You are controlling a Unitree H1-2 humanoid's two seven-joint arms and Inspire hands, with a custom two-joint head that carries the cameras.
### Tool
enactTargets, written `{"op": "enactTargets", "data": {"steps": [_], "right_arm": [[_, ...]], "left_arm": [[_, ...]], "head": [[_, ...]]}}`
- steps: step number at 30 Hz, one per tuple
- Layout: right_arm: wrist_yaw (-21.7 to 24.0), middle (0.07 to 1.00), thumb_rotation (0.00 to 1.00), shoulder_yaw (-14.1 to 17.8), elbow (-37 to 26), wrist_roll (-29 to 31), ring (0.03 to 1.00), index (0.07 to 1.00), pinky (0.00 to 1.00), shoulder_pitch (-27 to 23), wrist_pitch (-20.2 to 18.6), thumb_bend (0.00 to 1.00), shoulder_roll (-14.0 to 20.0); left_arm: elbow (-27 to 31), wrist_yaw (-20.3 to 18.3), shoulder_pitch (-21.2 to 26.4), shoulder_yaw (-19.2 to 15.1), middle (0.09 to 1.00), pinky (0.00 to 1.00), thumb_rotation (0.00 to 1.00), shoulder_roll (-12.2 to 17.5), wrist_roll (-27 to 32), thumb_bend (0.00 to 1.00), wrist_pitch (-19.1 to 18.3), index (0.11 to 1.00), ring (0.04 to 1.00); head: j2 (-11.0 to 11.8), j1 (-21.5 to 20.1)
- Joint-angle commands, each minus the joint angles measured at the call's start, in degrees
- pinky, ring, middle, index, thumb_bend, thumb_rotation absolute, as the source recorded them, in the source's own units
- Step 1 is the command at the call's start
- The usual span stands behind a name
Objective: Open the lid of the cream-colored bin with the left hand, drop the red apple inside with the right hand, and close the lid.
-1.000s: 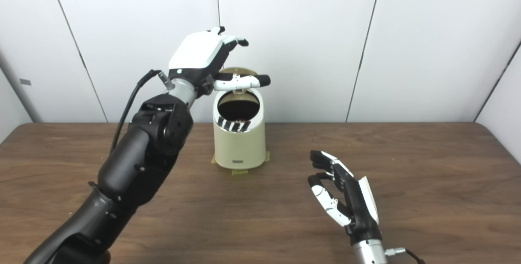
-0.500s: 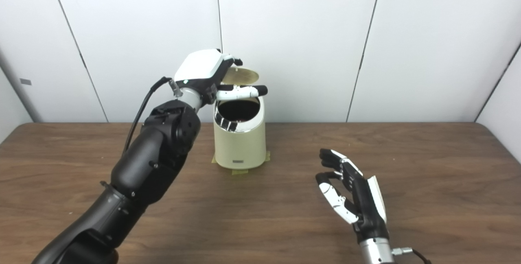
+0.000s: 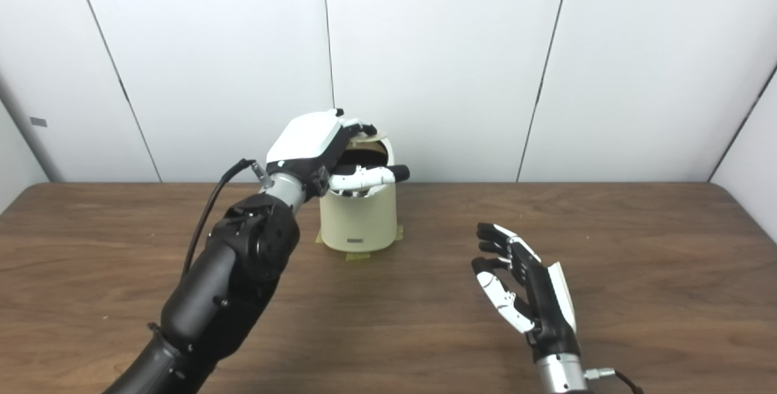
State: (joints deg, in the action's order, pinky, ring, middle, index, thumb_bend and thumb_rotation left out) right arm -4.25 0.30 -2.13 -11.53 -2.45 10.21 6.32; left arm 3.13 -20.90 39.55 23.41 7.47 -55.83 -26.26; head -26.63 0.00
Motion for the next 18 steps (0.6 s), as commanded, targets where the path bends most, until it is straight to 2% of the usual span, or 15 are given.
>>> {"op": "enactTargets", "data": {"steps": [1,7,12,18], "right_arm": [[-0.40,0.781,0.66,0.37,-1.76,0.03,0.757,0.765,0.66,-1.66,0.78,0.21,-0.12],[-0.44,0.777,0.67,0.28,-2.12,-0.43,0.750,0.762,0.65,-1.57,0.49,0.21,-0.21],[-0.48,0.778,0.67,0.14,-2.92,-1.67,0.751,0.765,0.66,-1.44,-0.62,0.21,-0.18],[0.25,0.782,0.65,0.08,-3.37,-0.72,0.755,0.770,0.65,-1.30,-1.05,0.21,-0.04]], "left_arm": [[2.34,0.24,1.93,0.19,0.867,1.00,1.00,0.08,-1.32,0.99,0.57,0.817,0.988],[2.93,-1.19,0.99,0.99,0.868,1.00,1.00,0.49,-2.05,0.97,0.32,0.828,0.989],[2.16,-2.53,0.20,1.18,0.875,1.00,1.00,0.65,-3.15,1.00,-0.32,0.832,0.995],[-0.53,-0.35,-1.26,0.14,0.853,1.00,1.00,1.18,-1.85,1.00,0.91,0.818,0.989]], "head": [[-0.09,0.02],[-0.24,-0.08],[-0.34,-0.32],[-0.54,-0.64]]}}
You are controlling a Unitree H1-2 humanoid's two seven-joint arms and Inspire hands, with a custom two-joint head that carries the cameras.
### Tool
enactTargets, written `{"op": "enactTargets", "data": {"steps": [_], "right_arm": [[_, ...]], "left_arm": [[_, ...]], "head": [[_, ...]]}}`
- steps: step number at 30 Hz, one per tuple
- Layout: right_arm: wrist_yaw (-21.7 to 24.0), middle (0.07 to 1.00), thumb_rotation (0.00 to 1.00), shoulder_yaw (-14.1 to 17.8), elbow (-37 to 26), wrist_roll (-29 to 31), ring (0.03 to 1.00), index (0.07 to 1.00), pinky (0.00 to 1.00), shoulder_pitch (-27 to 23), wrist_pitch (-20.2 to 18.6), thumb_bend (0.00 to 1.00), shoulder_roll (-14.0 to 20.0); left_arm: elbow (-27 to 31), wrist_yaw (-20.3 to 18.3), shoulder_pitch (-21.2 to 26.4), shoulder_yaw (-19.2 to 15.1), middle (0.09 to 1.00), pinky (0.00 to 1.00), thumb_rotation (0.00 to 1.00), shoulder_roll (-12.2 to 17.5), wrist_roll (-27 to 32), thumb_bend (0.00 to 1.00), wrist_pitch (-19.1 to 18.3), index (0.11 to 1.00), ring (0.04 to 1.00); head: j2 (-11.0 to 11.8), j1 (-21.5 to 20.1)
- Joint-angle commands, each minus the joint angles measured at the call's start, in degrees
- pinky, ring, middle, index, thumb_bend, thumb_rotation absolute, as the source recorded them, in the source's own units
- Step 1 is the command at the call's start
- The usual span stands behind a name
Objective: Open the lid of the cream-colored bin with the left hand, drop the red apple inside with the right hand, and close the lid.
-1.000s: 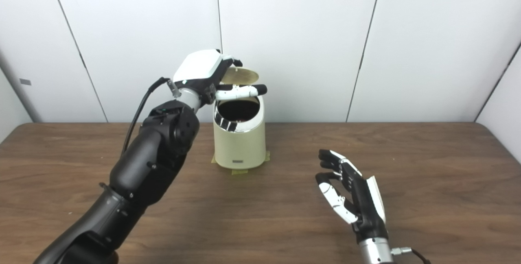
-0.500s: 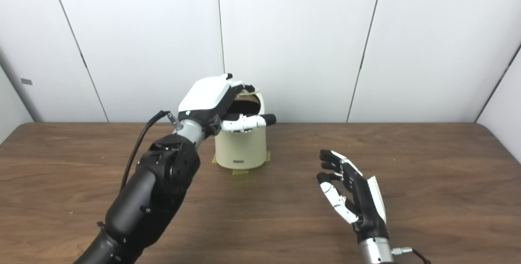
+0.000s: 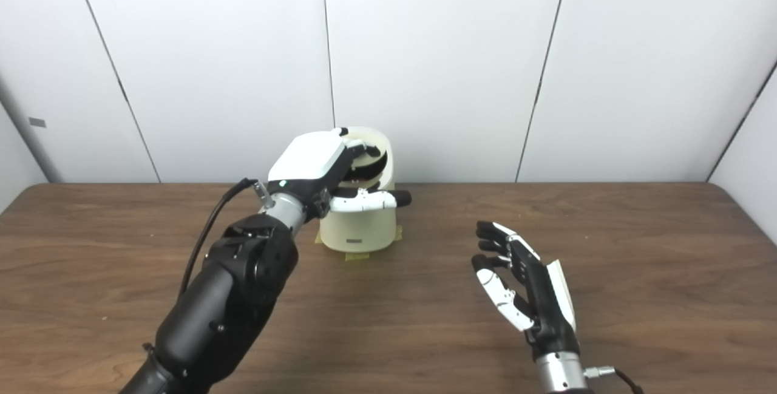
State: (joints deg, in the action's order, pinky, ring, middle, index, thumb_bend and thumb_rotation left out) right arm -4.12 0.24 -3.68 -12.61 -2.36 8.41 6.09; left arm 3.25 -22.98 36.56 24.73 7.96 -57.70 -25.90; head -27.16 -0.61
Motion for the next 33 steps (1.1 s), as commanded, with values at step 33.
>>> {"op": "enactTargets", "data": {"steps": [33], "right_arm": [[0.33,0.780,0.55,-0.28,-4.63,-1.50,0.759,0.776,0.68,-0.70,-4.28,0.23,-1.19]], "left_arm": [[-10.36,16.20,-2.10,-6.10,0.963,1.00,0.90,1.78,14.73,0.76,16.08,0.962,0.988]], "head": [[-0.63,-0.71]]}}
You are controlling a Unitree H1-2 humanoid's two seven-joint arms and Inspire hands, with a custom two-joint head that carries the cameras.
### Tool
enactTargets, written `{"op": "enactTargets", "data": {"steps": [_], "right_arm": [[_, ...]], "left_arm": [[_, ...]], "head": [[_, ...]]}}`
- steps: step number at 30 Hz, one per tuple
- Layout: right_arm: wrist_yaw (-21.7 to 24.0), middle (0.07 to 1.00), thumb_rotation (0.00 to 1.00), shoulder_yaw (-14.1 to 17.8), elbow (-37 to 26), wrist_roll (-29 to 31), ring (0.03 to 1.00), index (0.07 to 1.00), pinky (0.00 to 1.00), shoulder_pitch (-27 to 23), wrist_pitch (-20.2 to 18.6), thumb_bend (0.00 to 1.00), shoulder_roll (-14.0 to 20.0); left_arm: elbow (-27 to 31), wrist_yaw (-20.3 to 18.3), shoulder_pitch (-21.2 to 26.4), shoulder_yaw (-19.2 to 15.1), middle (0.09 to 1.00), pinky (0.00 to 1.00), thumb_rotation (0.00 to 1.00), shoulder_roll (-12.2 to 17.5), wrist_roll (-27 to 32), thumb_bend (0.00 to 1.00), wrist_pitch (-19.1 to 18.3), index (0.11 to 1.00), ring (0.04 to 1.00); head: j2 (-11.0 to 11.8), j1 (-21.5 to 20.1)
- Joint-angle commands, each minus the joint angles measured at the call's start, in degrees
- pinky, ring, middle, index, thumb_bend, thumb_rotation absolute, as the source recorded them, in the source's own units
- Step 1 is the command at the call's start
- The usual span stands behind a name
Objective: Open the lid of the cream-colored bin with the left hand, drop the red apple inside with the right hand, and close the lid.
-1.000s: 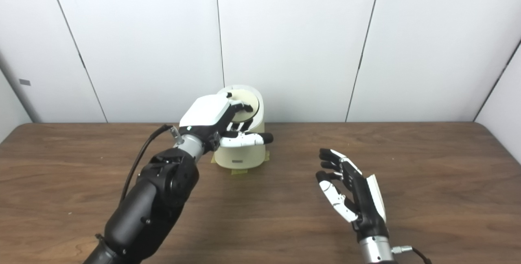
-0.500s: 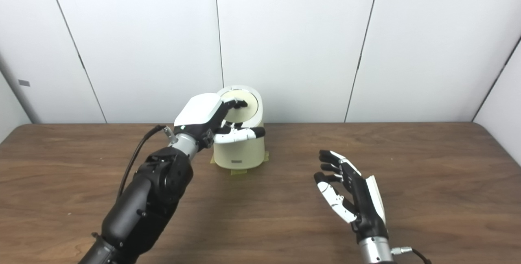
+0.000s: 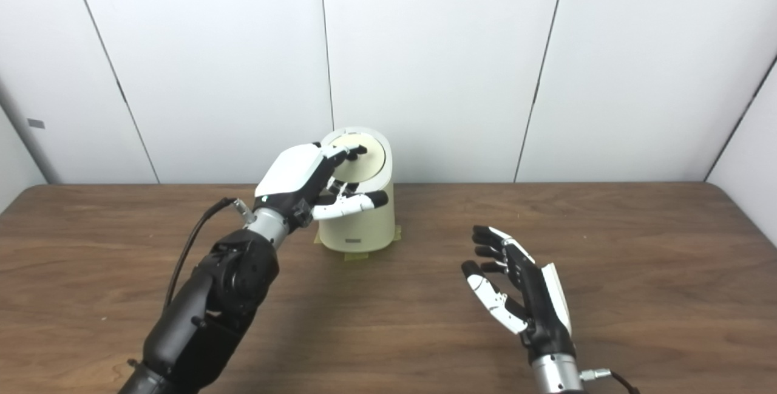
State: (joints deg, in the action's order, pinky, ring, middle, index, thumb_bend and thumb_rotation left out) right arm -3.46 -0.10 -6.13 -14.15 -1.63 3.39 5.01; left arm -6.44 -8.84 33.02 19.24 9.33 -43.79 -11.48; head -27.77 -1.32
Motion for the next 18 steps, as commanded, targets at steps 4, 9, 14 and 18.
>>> {"op": "enactTargets", "data": {"steps": [4,9,14,18], "right_arm": [[-0.27,0.782,0.55,-0.25,-1.95,-0.53,0.760,0.776,0.68,-1.44,0.80,0.24,0.15],[0.43,0.796,0.53,-0.61,-2.14,-0.54,0.777,0.781,0.69,-1.24,0.10,0.24,0.38],[0.29,0.796,0.52,-0.82,-1.87,-1.43,0.778,0.779,0.69,-1.25,-0.04,0.23,0.71],[0.41,0.786,0.40,-0.74,-2.04,-1.60,0.765,0.770,0.68,-1.31,-0.63,0.19,0.74]], "left_arm": [[-2.08,5.44,1.20,-0.94,0.999,1.00,0.87,0.03,1.76,0.72,5.56,0.998,1.000],[-3.47,10.49,0.90,-1.63,1.000,1.00,0.88,-0.34,2.02,0.67,9.06,1.000,1.000],[-2.33,19.70,-2.53,-5.10,1.000,0.98,0.88,-1.52,3.86,0.48,15.04,1.000,1.000],[2.11,21.21,-8.04,-8.70,1.000,0.92,0.99,-2.35,11.04,0.35,20.25,1.000,1.000]], "head": [[-0.02,-0.01],[-0.13,-0.17],[-0.25,0.23],[-0.15,0.29]]}}
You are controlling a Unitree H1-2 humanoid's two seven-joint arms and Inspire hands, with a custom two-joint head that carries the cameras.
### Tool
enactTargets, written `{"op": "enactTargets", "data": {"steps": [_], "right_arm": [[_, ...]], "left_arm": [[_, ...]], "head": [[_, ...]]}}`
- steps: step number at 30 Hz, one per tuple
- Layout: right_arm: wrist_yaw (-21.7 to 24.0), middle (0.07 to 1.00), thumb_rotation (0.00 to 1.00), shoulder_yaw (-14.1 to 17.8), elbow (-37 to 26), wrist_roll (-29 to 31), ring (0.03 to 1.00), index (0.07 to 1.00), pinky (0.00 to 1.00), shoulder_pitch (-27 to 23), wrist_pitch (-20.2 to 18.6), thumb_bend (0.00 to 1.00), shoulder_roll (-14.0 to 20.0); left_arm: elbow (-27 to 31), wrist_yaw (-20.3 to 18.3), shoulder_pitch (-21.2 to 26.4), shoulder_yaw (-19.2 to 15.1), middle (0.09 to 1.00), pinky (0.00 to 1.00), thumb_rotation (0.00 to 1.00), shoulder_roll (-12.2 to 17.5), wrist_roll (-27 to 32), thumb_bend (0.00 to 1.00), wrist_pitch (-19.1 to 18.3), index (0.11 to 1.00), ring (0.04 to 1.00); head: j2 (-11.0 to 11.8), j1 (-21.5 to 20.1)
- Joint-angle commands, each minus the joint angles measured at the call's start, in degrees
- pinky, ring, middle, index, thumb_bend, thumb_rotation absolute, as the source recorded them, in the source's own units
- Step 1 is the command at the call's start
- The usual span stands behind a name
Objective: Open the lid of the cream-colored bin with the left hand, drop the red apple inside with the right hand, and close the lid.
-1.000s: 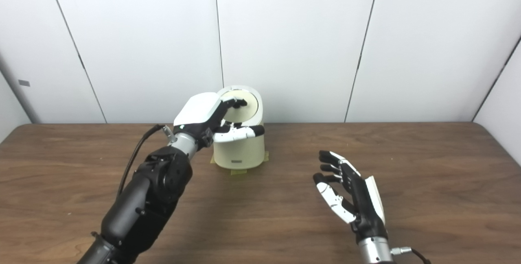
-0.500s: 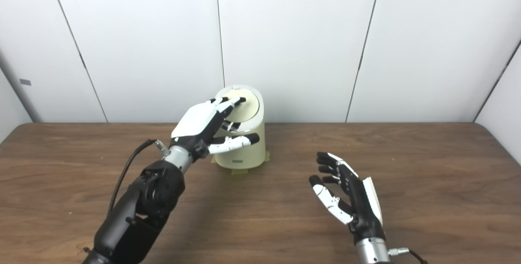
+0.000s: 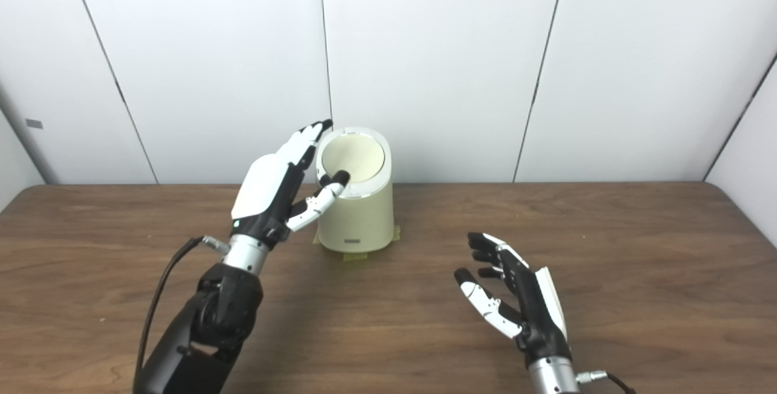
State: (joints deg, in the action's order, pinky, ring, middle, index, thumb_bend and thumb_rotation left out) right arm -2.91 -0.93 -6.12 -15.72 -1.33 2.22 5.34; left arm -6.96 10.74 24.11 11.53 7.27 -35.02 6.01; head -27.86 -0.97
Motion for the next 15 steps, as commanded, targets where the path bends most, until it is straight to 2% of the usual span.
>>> {"op": "enactTargets", "data": {"steps": [1,3,6,7,9,11,12,15], "right_arm": [[-0.07,0.783,0.37,0.17,-2.10,0.30,0.763,0.768,0.68,-1.62,0.48,0.19,0.32],[-0.14,0.772,0.26,0.52,-1.89,1.34,0.755,0.755,0.68,-1.66,0.89,0.17,0.05],[-1.21,0.752,0.19,1.26,-1.12,2.35,0.735,0.733,0.66,-1.75,2.25,0.18,-0.60],[-2.08,0.742,0.18,1.44,-0.71,1.74,0.722,0.722,0.64,-1.80,3.04,0.19,-0.78],[-3.87,0.704,0.15,1.60,-0.33,-0.28,0.678,0.684,0.59,-1.86,3.77,0.23,-1.04],[-4.98,0.678,0.14,1.64,-0.27,-1.42,0.650,0.657,0.56,-1.88,4.01,0.25,-1.22],[-5.24,0.667,0.11,1.64,-0.28,-1.52,0.636,0.645,0.55,-1.87,4.02,0.26,-1.30],[-5.58,0.661,0.07,1.79,-0.34,-0.82,0.624,0.635,0.53,-1.84,3.80,0.28,-1.66]], "left_arm": [[3.39,2.18,-0.65,-1.89,1.000,0.92,0.99,-0.50,4.33,0.33,4.83,0.998,0.995],[4.14,3.83,-3.45,-3.39,0.947,0.87,1.00,-0.73,6.80,0.28,9.15,0.937,0.941],[5.58,4.68,-7.55,-5.29,0.895,0.82,1.00,-0.93,9.42,0.25,12.89,0.887,0.892],[6.20,4.47,-8.99,-5.92,0.880,0.80,0.94,-1.04,10.66,0.23,13.57,0.872,0.877],[7.56,3.44,-11.72,-6.86,0.851,0.75,0.71,-0.93,12.62,0.21,13.93,0.847,0.839],[8.20,2.69,-14.10,-7.49,0.832,0.71,0.54,-0.51,14.03,0.21,14.69,0.828,0.812],[8.36,2.34,-15.06,-7.78,0.825,0.70,0.48,-0.36,14.74,0.21,15.04,0.822,0.803],[9.26,1.11,-18.00,-8.62,0.809,0.67,0.40,0.14,16.77,0.22,15.21,0.809,0.782]], "head": [[-0.05,-0.03],[0.04,0.03],[0.16,-0.06],[0.16,0.00],[0.08,0.23],[-0.01,0.39],[-0.01,0.39],[-0.09,0.28]]}}
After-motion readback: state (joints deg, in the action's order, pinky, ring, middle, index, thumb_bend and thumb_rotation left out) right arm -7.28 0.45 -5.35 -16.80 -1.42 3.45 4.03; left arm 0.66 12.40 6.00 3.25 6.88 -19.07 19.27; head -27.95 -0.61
